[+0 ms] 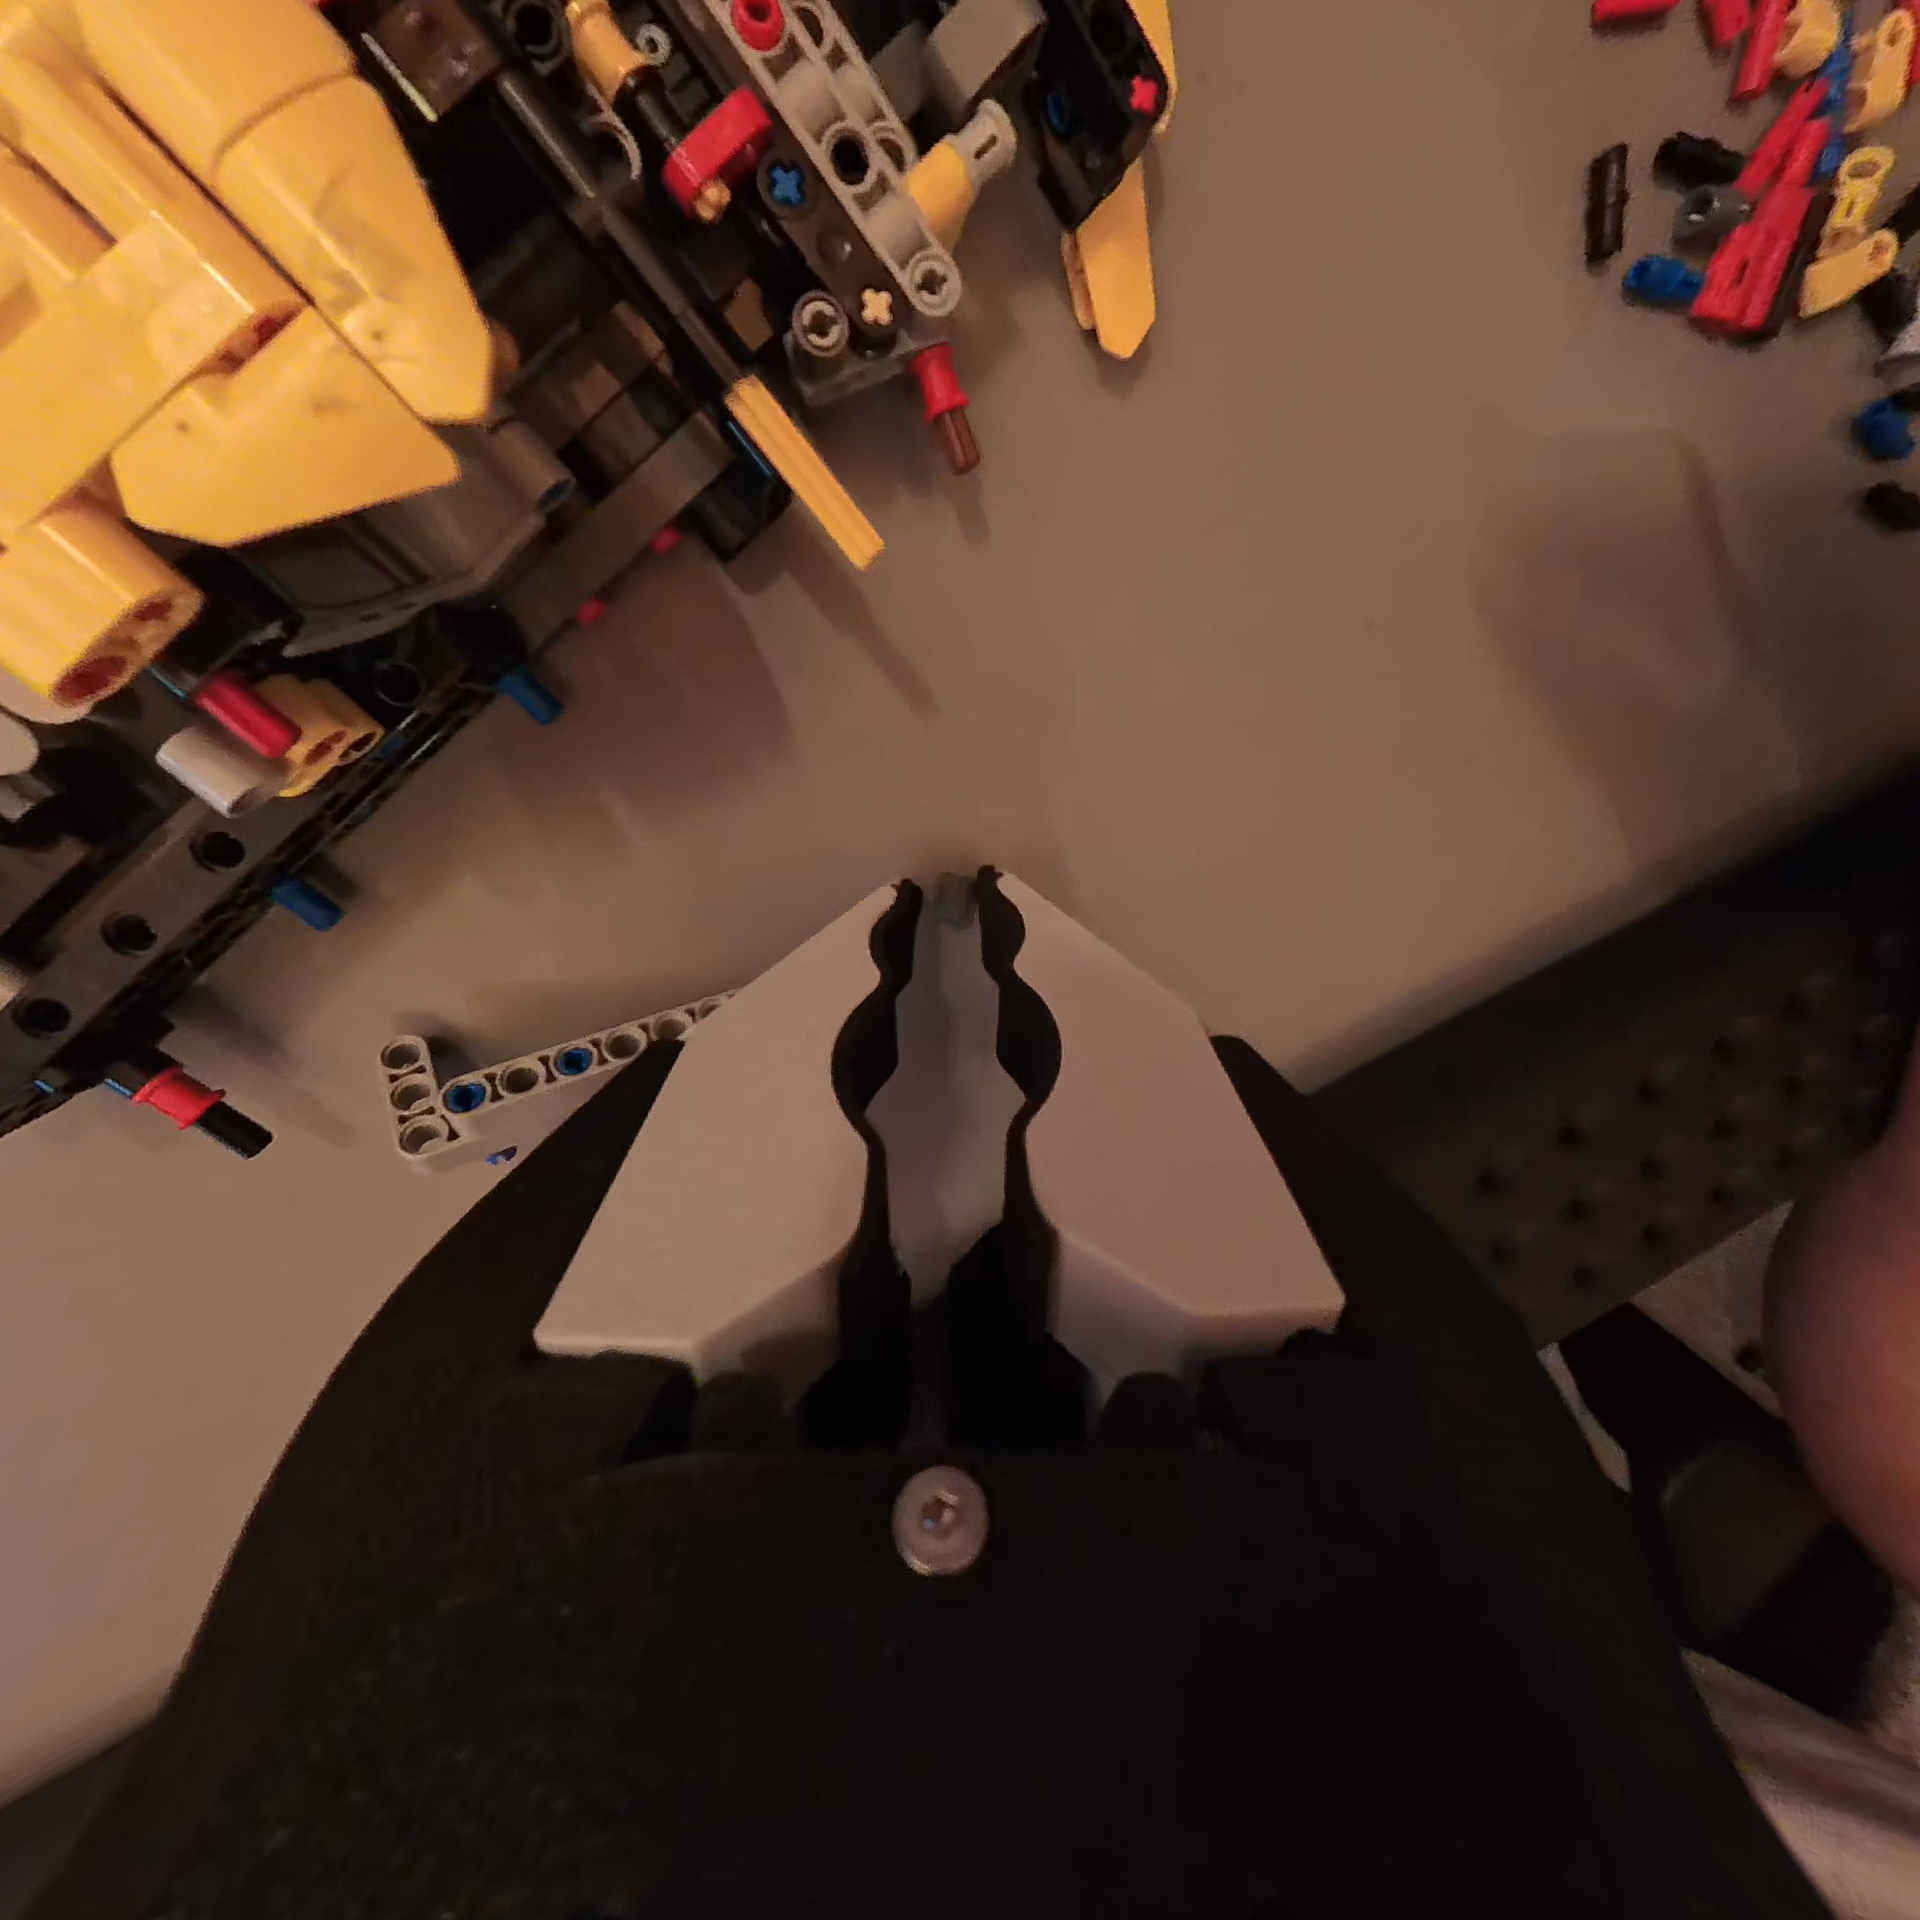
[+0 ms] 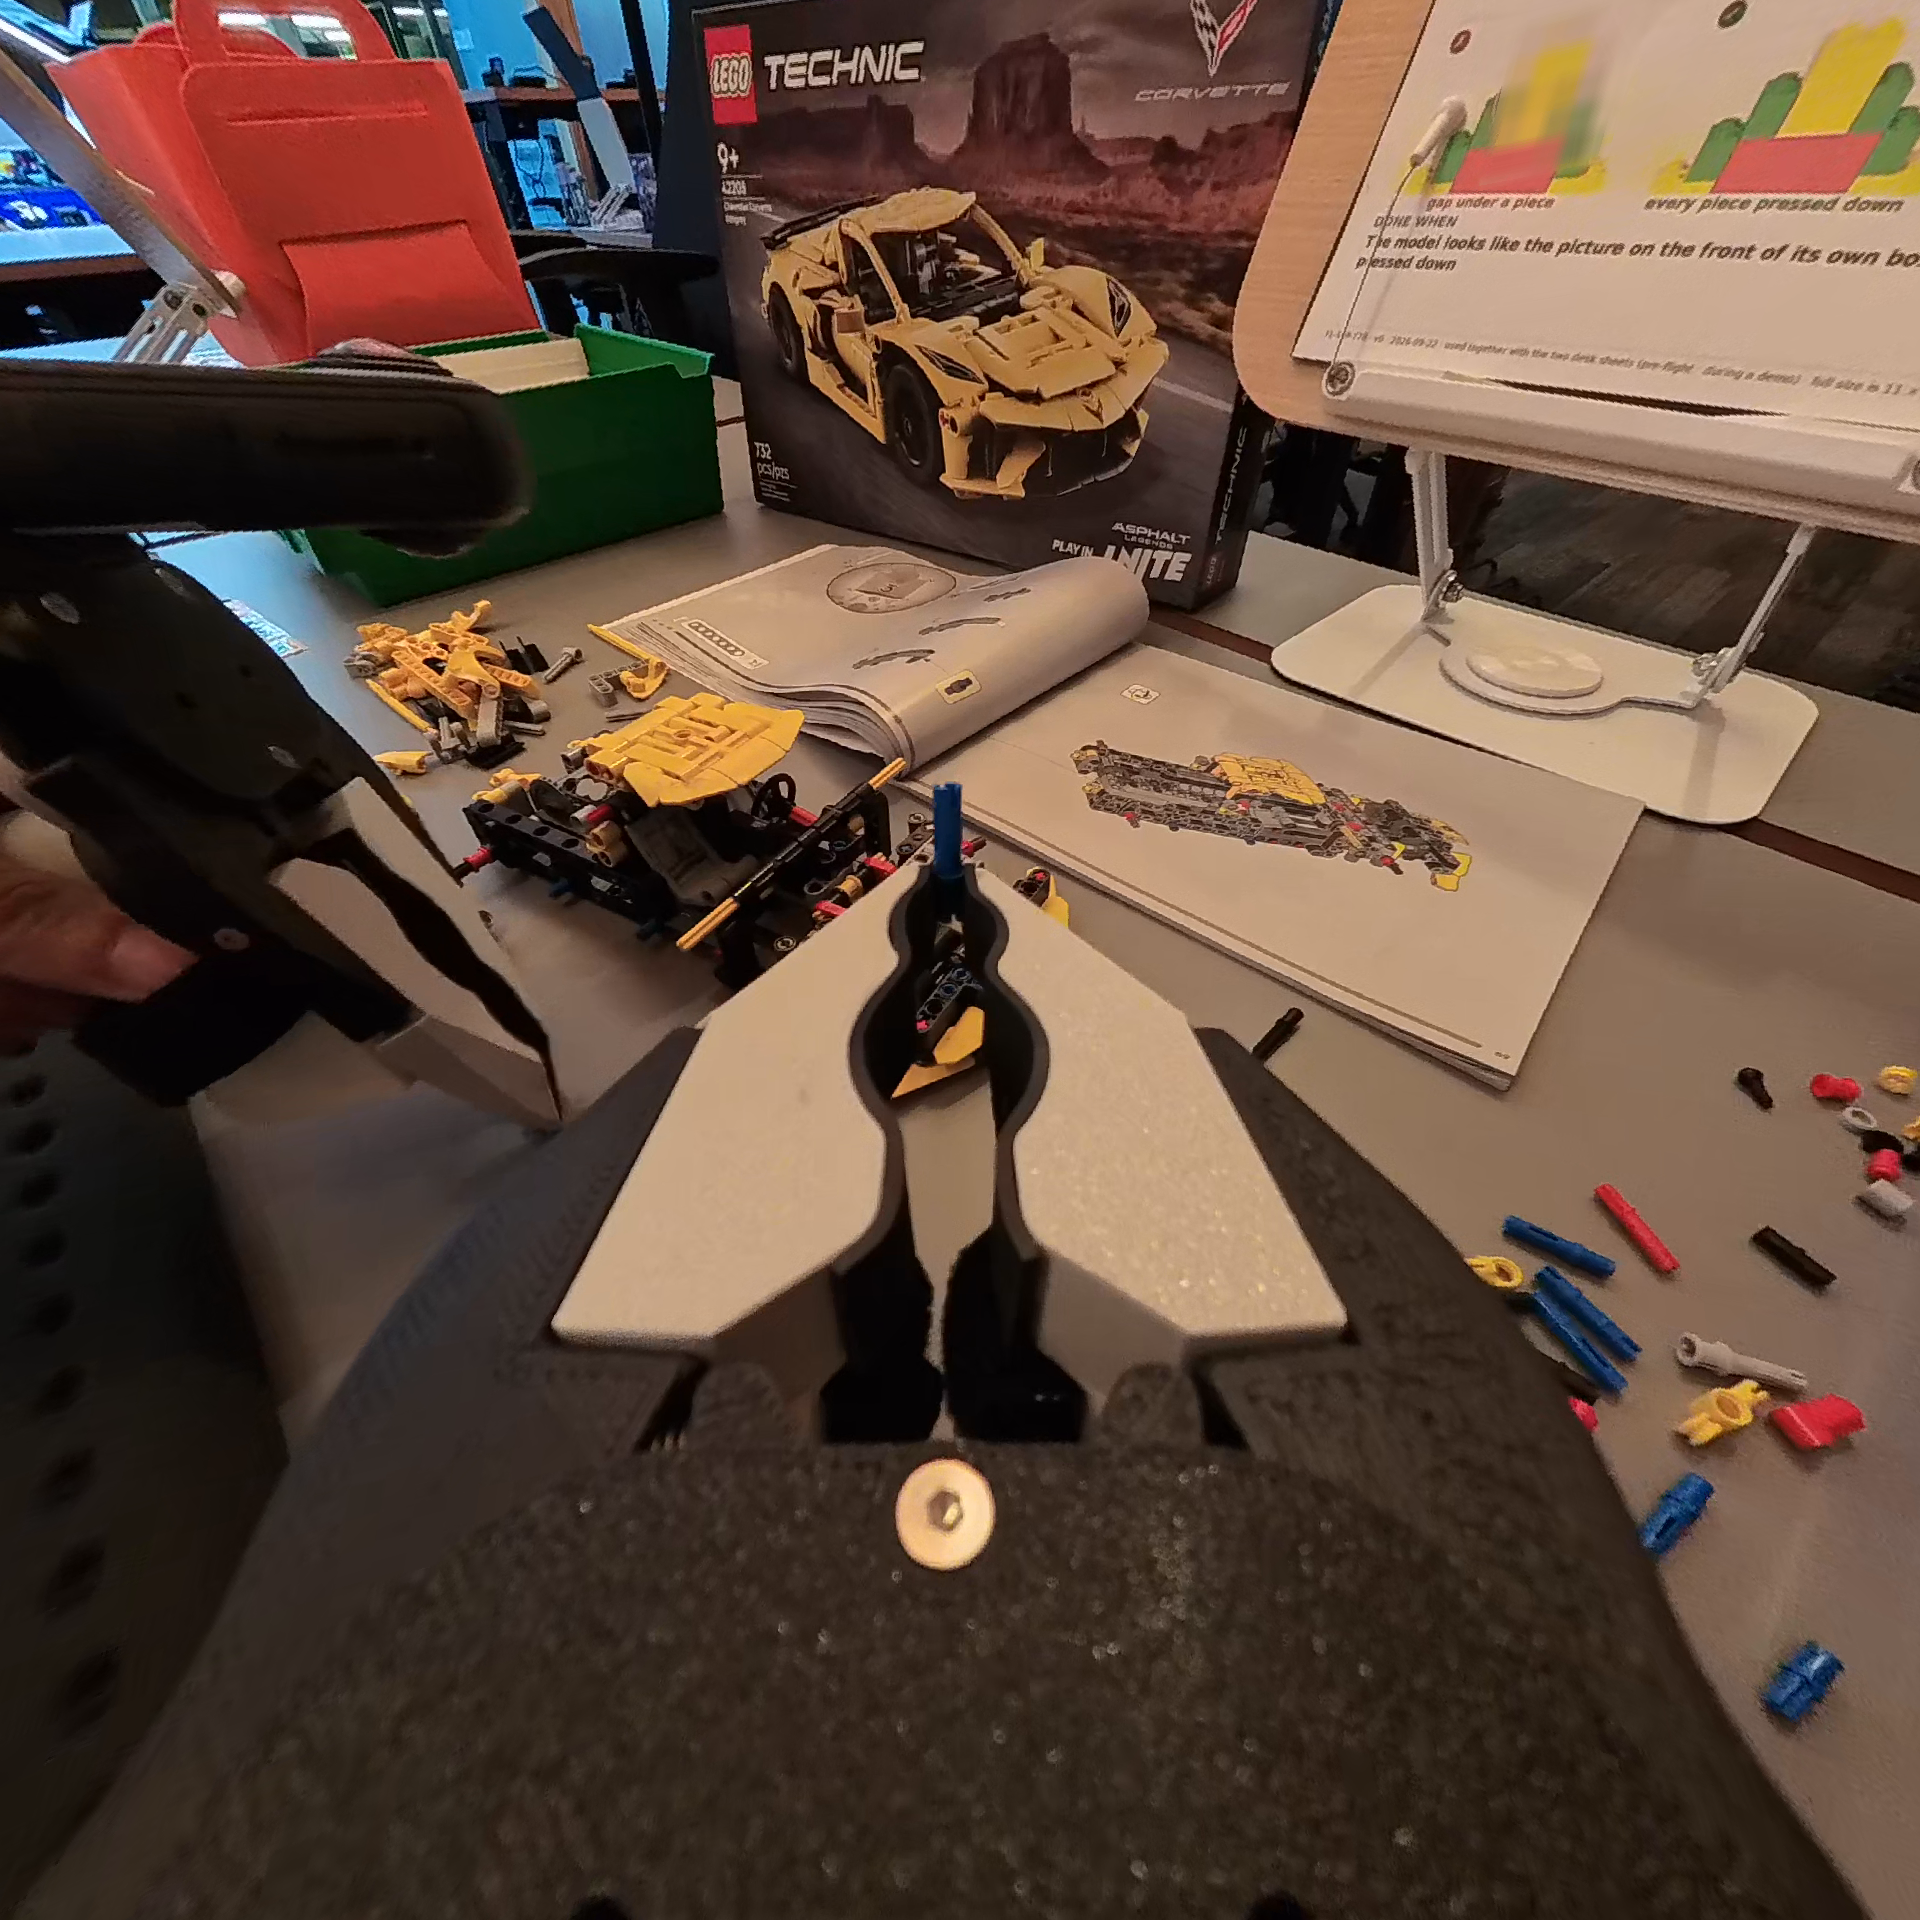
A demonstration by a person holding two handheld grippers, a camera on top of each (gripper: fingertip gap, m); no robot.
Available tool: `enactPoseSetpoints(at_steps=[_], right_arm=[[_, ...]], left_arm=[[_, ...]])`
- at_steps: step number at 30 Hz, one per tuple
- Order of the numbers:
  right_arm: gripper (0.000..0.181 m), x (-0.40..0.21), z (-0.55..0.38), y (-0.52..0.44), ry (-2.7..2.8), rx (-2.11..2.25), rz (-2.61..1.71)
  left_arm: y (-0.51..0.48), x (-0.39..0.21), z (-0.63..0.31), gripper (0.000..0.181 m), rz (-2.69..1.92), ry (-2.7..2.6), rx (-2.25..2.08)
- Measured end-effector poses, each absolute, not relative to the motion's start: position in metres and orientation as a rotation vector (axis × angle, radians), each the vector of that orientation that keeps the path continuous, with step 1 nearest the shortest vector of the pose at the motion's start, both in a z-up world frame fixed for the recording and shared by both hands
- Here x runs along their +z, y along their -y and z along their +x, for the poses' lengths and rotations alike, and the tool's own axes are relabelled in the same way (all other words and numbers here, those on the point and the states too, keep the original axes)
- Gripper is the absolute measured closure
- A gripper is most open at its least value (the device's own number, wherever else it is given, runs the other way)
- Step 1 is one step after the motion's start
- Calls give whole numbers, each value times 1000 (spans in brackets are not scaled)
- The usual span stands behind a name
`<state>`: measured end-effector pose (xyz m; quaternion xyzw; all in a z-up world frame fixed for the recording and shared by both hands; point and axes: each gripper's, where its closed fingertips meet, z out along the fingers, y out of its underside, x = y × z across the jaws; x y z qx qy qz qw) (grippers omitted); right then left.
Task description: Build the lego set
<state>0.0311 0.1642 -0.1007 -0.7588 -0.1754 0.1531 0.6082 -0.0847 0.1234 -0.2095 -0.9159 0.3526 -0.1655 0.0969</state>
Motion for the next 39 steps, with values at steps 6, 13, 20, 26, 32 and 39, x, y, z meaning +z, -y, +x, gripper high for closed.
enactPoseSetpoints(at_steps=[6, 13, 20, 26, 32, 39], right_arm=[[179, -101, 30, -165, 412, 358, -1754], [179, -102, 29, -164, 417, 362, -1761], [179, -106, 26, -163, 434, 356, -1773], [179, -111, 9, -161, 523, 380, -1782], [179, -133, -27, -150, 932, 58, -1724], [179, -121, -75, -138, 1207, -294, -1420]], left_arm=[[-122, -203, -89, 169, -2668, -1087, -475], [-123, -211, -89, 172, -2587, -1243, -388], [-120, -210, -88, 174, -2418, -1466, -478], [-114, -180, -78, 174, -2311, -1402, -905], [-111, -131, -89, 174, -2014, -1396, -1293], [-118, -103, -116, 174, -1694, -1341, -1608]])
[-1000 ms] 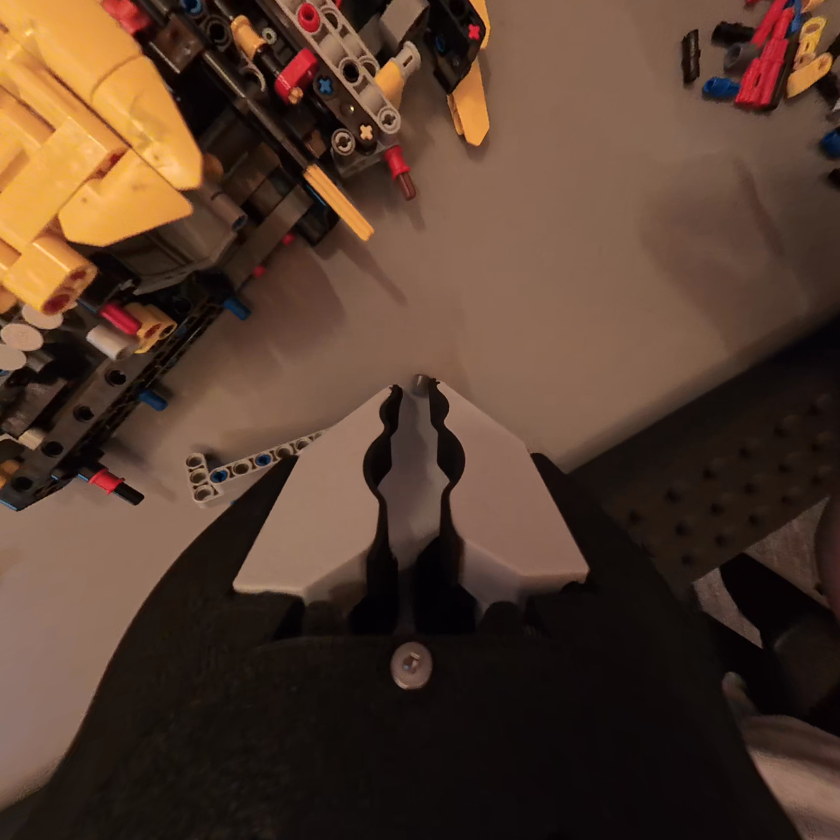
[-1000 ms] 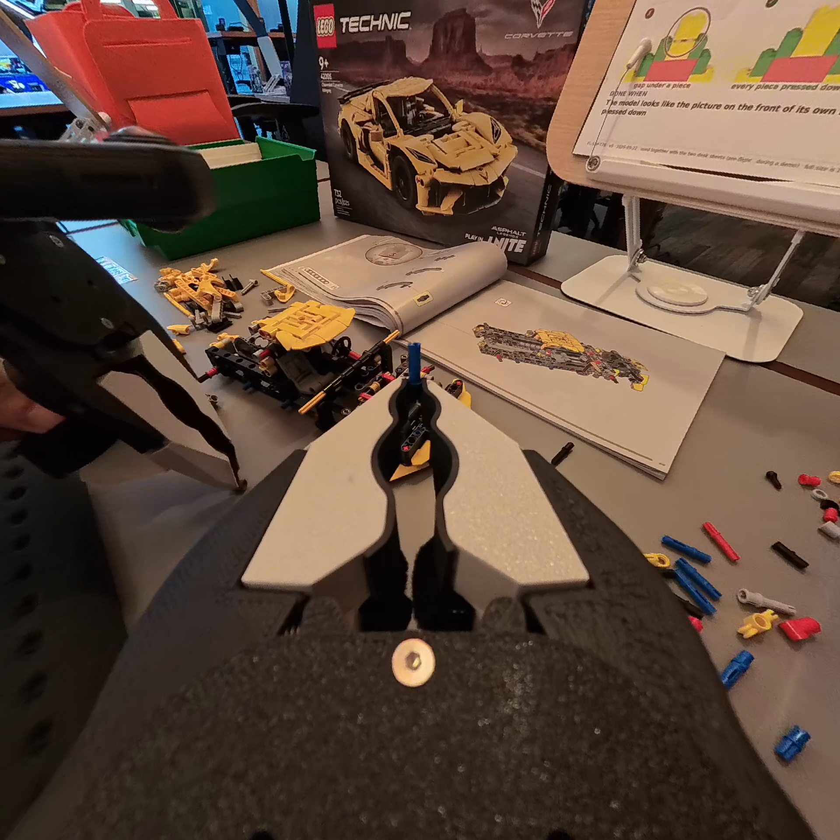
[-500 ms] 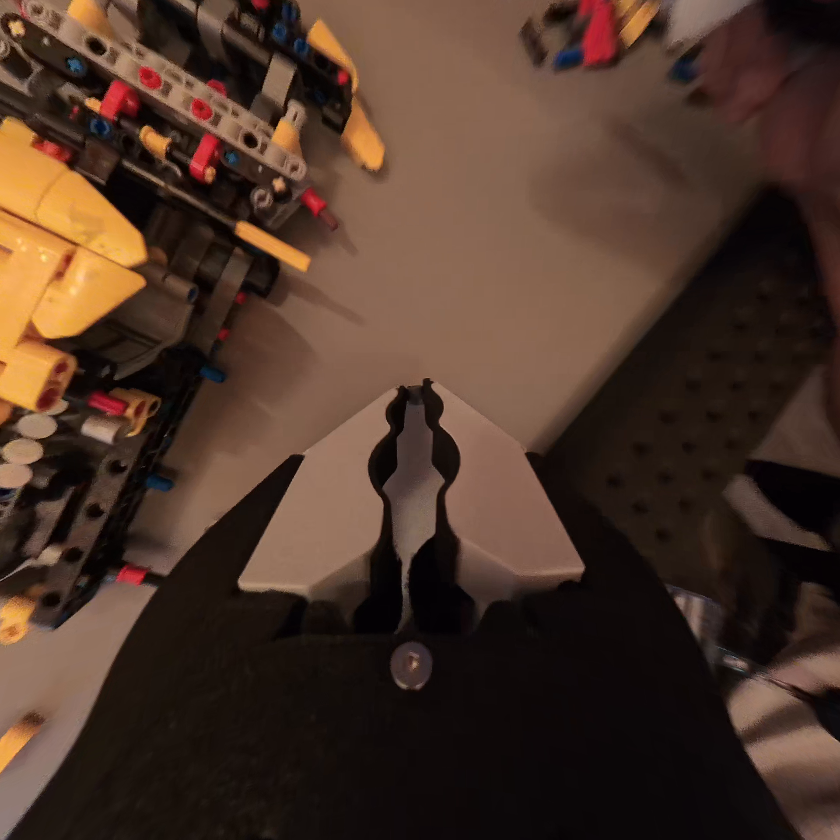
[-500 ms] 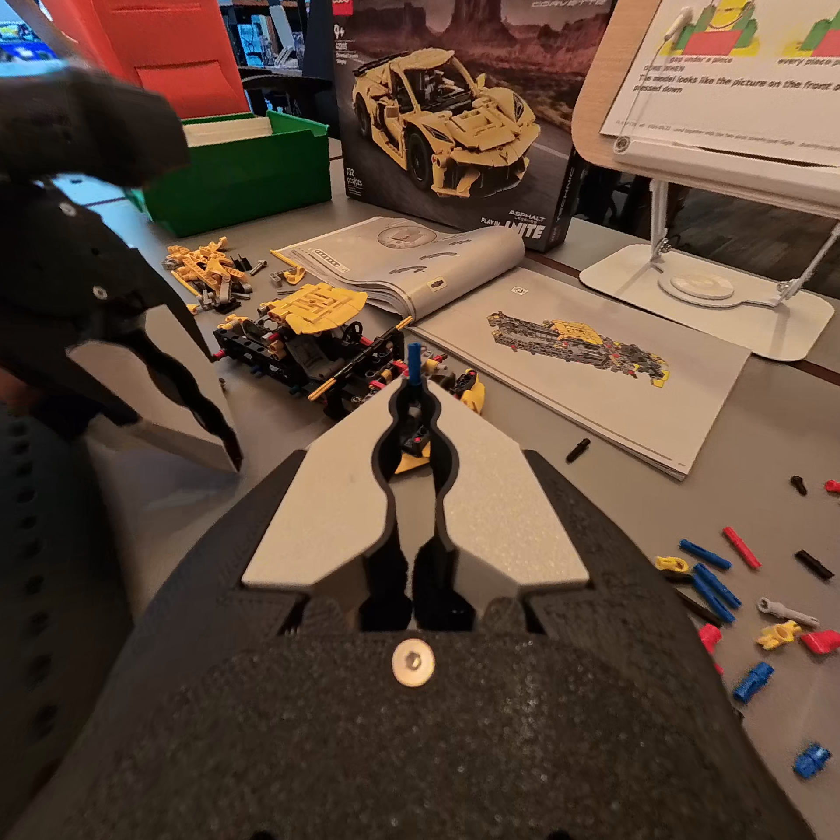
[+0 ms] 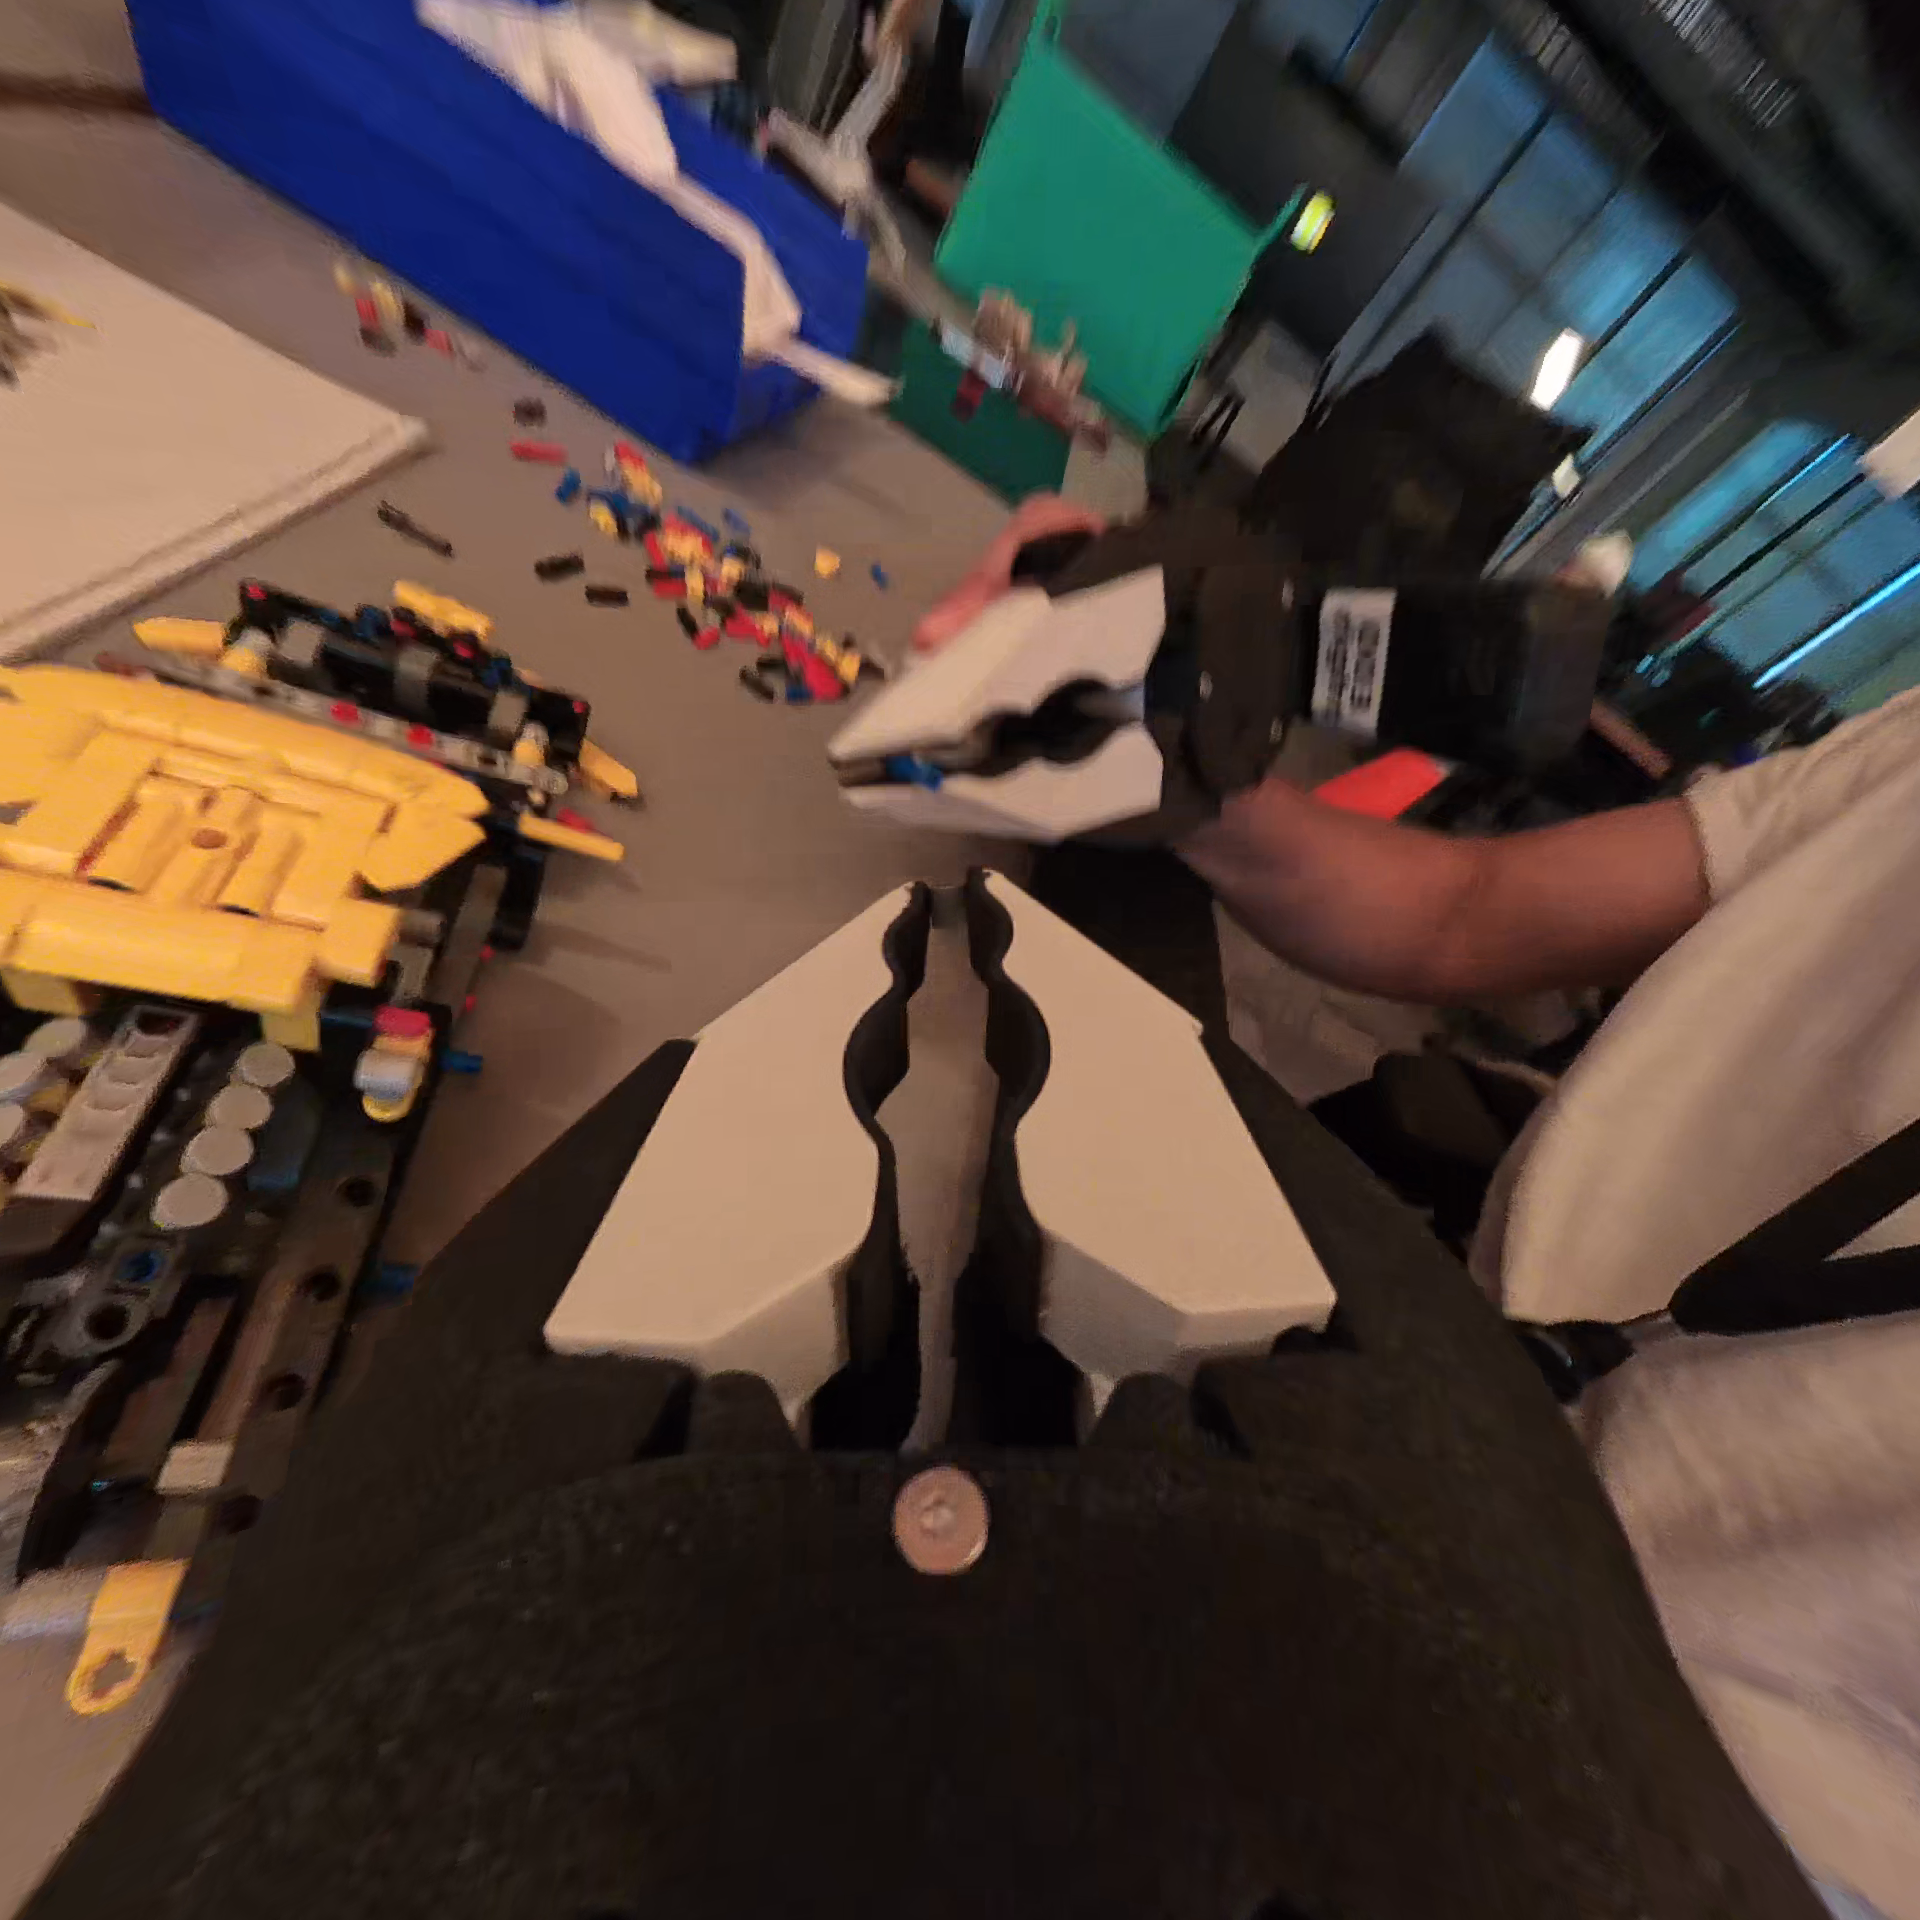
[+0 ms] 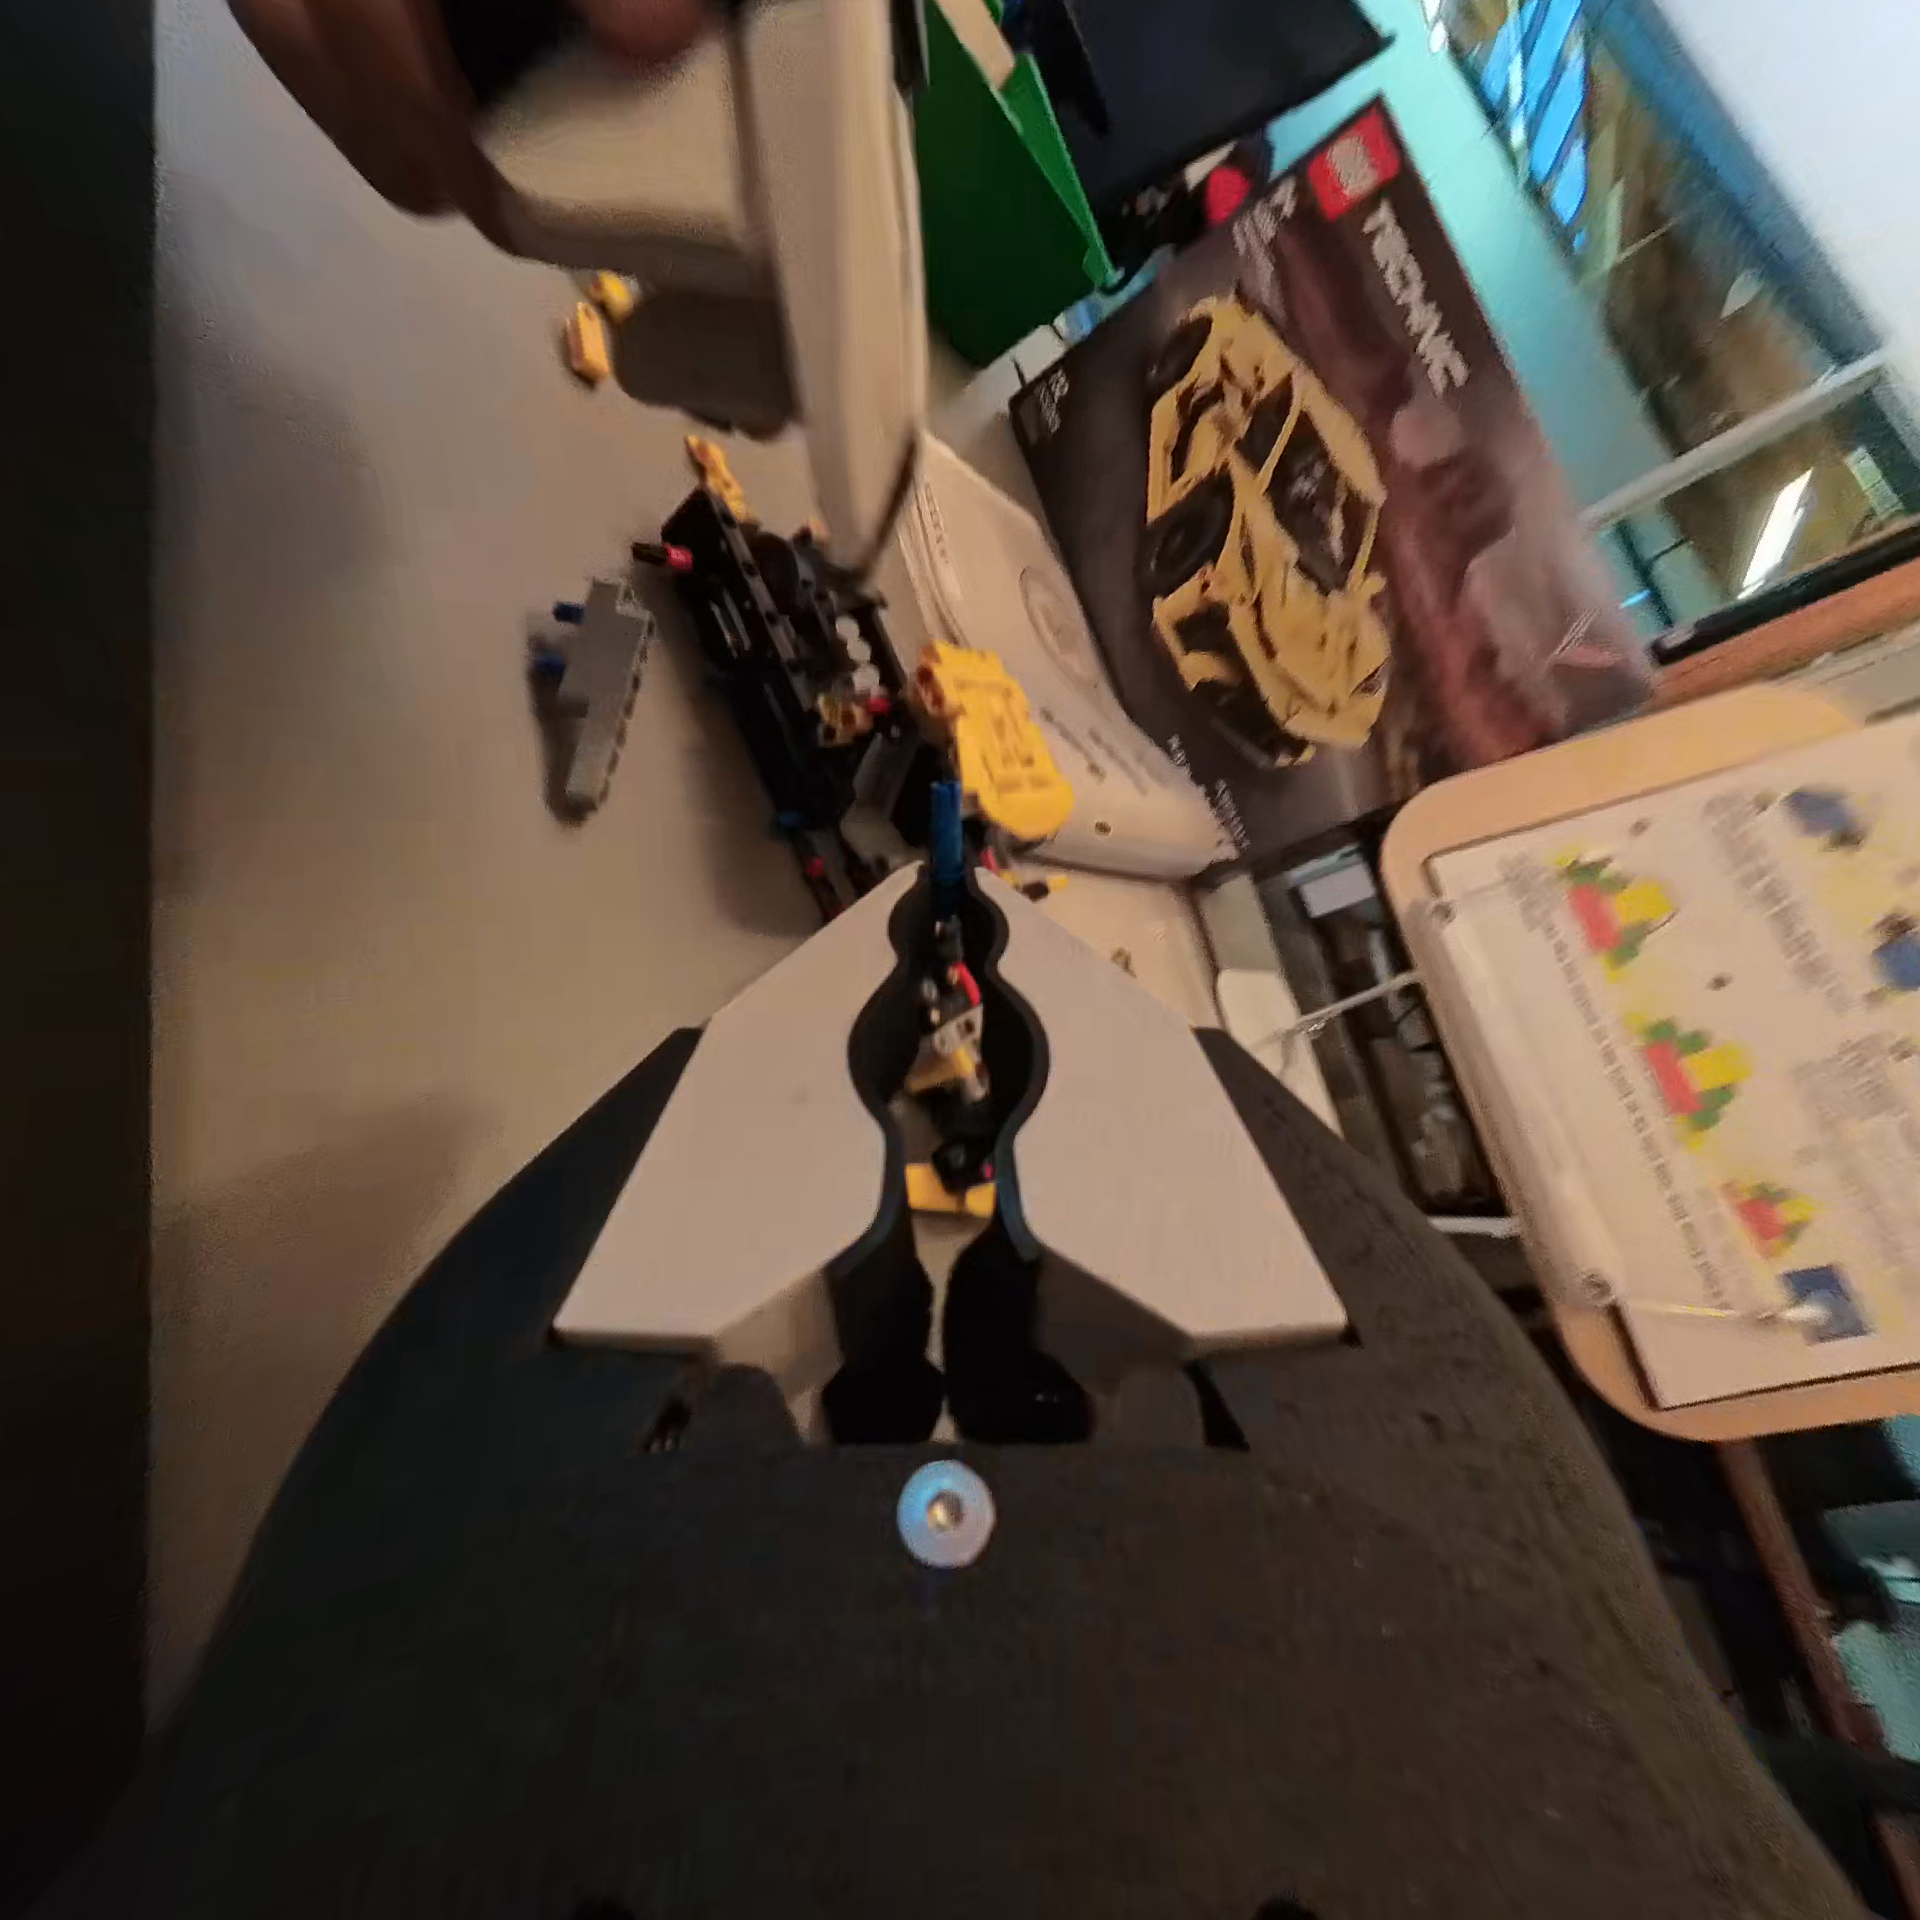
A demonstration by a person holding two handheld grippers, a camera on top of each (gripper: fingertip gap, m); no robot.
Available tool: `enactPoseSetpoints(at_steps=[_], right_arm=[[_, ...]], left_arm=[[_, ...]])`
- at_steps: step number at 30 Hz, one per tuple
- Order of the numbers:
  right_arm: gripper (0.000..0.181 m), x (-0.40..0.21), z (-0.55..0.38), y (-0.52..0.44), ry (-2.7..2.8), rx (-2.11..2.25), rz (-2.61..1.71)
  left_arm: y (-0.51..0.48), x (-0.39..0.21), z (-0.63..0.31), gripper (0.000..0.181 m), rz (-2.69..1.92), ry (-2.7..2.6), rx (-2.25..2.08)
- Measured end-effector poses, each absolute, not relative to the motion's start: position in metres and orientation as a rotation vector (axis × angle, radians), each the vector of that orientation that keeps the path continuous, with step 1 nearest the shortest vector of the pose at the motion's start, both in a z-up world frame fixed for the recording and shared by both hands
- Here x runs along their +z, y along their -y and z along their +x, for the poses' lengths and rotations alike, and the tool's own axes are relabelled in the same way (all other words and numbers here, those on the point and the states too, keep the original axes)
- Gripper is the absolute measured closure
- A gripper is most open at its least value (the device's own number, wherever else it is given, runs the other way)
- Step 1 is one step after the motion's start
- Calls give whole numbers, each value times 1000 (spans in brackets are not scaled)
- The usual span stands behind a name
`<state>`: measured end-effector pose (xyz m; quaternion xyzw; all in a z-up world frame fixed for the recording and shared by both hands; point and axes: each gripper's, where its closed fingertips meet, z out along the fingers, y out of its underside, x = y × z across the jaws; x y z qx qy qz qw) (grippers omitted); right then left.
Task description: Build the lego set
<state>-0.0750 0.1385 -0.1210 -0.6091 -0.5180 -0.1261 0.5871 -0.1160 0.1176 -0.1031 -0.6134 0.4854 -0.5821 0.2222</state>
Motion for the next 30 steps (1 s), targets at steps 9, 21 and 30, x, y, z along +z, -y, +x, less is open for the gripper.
enactPoseSetpoints(at_steps=[9, 21, 30], right_arm=[[178, -96, -148, -127, 741, 845, -1677], [178, -79, -161, -132, 643, 1048, -1601], [178, -77, -157, -126, 628, 1084, -1589]], left_arm=[[-129, -62, -127, 175, -1237, -1195, -1708], [-125, -44, -136, 174, -1155, -1097, -1895], [-120, -44, -135, 174, -1134, -1117, -1871]])
